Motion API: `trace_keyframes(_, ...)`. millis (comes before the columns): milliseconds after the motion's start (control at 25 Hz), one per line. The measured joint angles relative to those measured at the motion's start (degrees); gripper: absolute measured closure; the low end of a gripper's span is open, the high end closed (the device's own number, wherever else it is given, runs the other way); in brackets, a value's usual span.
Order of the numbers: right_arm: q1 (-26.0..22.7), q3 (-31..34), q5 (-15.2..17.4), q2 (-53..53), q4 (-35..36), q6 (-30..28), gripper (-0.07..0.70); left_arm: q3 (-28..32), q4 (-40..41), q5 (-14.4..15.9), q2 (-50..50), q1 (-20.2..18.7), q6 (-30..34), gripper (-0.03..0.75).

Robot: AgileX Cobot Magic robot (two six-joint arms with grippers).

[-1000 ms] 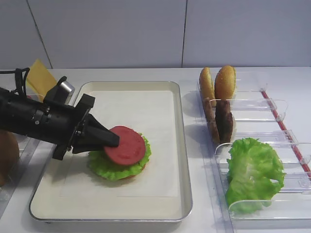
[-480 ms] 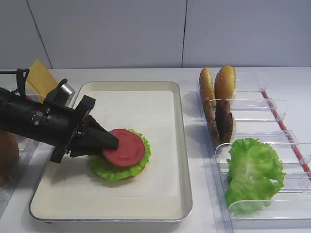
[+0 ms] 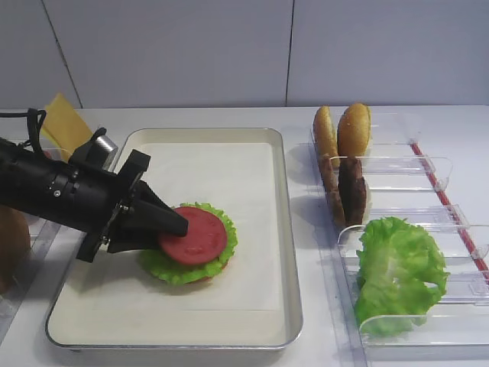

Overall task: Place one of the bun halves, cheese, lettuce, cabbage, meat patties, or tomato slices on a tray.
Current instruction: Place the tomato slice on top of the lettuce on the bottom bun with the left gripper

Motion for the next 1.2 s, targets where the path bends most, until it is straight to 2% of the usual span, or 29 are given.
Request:
trace_keyframes(320,0.0,0.0,0.0,0.0,0.0,0.1,0.227,-5.1,8.7,-0.1,0.0,-0.2,-8.8,0.492)
trace_keyframes(760,0.0,0.0,-0.1,0.0,0.0,0.2,0.227,-14.5,22.3,-0.7,0.1,-5.2,-22.4,0.492)
trace_keyframes(1200,0.0,0.0,-0.1,0.0,0.0,0.0,0.227,-16.1,30.1,1.1,0.1,-5.3,-28.2,0.492)
